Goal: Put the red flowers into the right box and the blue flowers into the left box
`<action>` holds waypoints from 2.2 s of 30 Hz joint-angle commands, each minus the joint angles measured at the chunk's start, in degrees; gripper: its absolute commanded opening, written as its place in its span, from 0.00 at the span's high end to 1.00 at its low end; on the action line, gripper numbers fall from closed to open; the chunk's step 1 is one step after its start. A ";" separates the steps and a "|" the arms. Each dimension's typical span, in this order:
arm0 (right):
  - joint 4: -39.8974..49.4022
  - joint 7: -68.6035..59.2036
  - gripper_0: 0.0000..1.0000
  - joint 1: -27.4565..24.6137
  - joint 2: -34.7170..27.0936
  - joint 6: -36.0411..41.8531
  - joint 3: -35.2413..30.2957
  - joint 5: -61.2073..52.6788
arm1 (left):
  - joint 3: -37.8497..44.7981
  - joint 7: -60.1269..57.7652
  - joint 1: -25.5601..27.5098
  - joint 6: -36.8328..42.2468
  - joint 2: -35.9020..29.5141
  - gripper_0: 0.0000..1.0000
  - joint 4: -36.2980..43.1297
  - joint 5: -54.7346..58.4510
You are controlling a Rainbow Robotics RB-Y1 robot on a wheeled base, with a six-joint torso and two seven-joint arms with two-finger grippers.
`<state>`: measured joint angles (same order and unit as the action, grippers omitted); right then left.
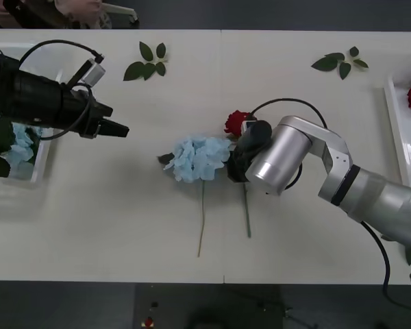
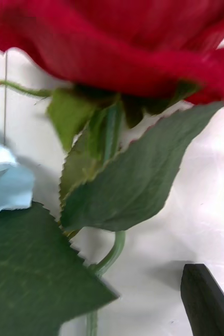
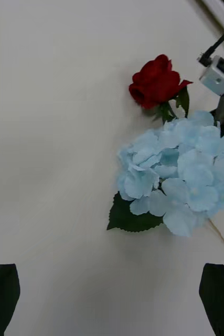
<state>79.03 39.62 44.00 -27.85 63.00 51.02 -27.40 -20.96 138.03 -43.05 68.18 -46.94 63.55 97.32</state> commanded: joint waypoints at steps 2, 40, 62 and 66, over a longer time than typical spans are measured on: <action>-3.79 2.74 0.31 2.06 1.13 -1.92 -0.05 0.94 | 14.72 -12.53 2.27 7.59 6.95 0.00 11.16 -18.49; -10.91 35.00 1.00 12.95 -27.17 14.60 -26.59 -12.77 | -9.97 -98.22 12.91 3.54 22.77 0.00 36.74 -70.87; -54.60 55.13 1.00 12.34 -30.34 -28.46 -21.93 -5.74 | -27.02 -99.71 0.60 -6.13 28.40 0.16 18.63 -74.03; -55.65 54.60 0.92 12.34 -29.72 -28.99 -19.12 -6.88 | -26.94 -99.36 0.69 -6.13 28.49 0.62 18.37 -76.23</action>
<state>23.53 94.66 55.44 -58.67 34.34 31.33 -33.95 -49.72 39.78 -41.97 62.44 -18.68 81.20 21.74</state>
